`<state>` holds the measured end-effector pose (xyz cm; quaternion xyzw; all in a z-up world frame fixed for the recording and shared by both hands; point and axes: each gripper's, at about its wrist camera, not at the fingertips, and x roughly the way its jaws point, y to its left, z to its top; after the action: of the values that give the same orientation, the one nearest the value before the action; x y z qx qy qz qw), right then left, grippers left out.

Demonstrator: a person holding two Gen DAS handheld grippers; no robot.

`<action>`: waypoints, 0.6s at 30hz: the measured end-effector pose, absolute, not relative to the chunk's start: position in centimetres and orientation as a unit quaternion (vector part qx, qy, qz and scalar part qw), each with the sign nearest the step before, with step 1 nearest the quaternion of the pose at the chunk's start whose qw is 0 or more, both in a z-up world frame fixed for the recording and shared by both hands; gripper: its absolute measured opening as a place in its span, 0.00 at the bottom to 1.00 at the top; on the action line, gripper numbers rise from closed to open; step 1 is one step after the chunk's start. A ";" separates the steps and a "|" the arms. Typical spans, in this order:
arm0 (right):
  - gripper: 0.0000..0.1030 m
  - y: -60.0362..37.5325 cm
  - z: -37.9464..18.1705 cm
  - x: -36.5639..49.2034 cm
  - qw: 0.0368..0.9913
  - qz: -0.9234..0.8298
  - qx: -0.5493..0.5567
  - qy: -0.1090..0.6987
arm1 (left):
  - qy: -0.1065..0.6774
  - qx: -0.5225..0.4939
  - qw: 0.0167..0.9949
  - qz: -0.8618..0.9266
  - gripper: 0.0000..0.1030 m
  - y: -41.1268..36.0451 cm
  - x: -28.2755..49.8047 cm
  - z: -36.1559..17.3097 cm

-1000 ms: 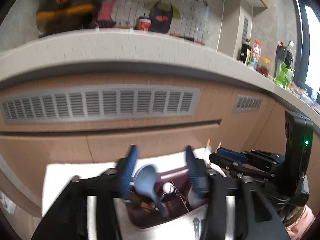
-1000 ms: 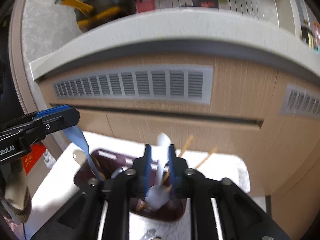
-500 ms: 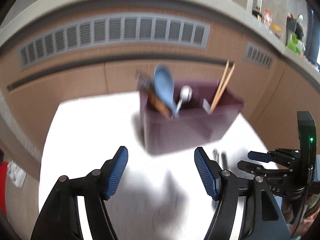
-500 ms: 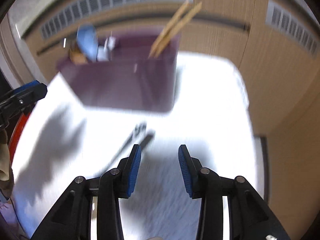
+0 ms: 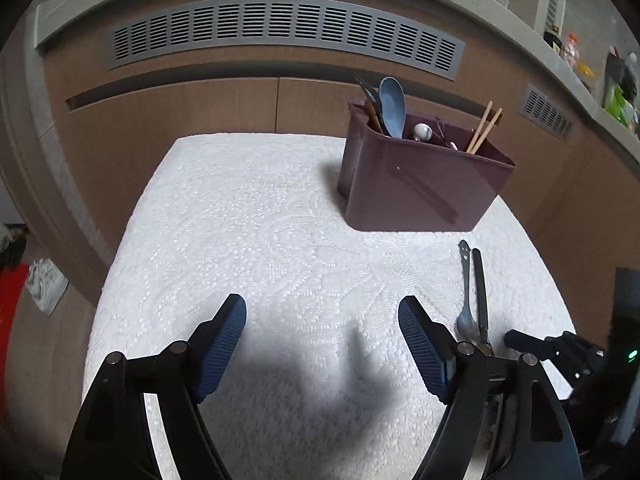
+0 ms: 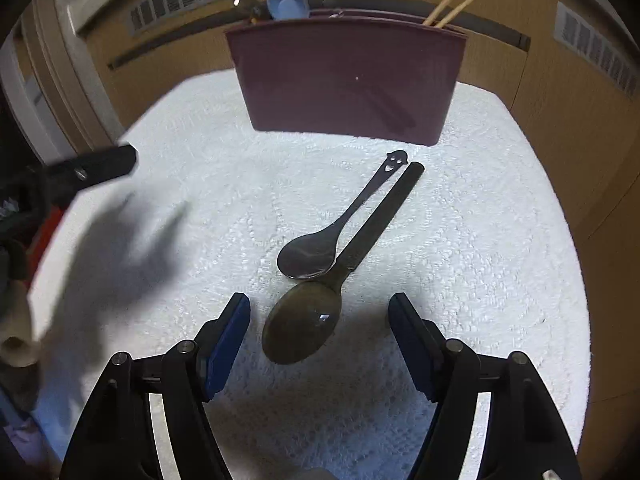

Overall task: Organize utensils
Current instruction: 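Move the left tool to the small metal spoon while the right tool approaches the long dark spoon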

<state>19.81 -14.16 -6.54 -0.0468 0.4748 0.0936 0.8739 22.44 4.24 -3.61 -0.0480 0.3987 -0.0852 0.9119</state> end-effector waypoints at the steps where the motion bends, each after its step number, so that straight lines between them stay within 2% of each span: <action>1: 0.67 -13.7 -6.6 19.7 0.876 0.089 -0.066 0.469 | 0.399 -0.050 0.912 -0.088 0.76 4.3 22.1 -3.5; 5: 0.67 -15.4 -6.1 18.8 0.878 0.069 -0.085 0.465 | 0.399 -0.046 0.910 -0.101 0.77 3.5 21.4 -3.2; 7: 0.72 -17.6 -6.1 18.2 0.881 0.038 -0.092 0.463 | 0.406 -0.042 0.906 -0.115 0.77 2.4 21.3 -3.2; 9: 0.80 -20.3 -6.3 17.6 0.883 0.007 -0.085 0.462 | 0.412 -0.032 0.901 -0.132 0.77 1.0 21.2 -3.4; 14: 0.89 -25.8 -6.7 16.1 0.879 -0.019 -0.002 0.476 | 0.415 -0.004 0.892 -0.181 0.76 -3.4 21.0 -4.2; 16: 0.89 -26.5 -6.7 15.3 0.885 -0.010 0.020 0.466 | 0.407 0.009 0.891 -0.200 0.68 -5.3 20.8 -4.6; 17: 0.90 -26.6 -6.6 15.1 0.886 -0.008 0.024 0.462 | 0.407 0.016 0.890 -0.205 0.58 -6.0 20.8 -4.9; 18: 0.90 -26.6 -6.5 15.0 0.888 -0.007 0.025 0.460 | 0.408 0.023 0.888 -0.210 0.52 -6.8 20.8 -5.2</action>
<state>15.04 -26.62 -6.53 0.0247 0.4596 -0.0070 0.8878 20.81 -6.85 -5.23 0.0234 0.4082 -0.2099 0.8881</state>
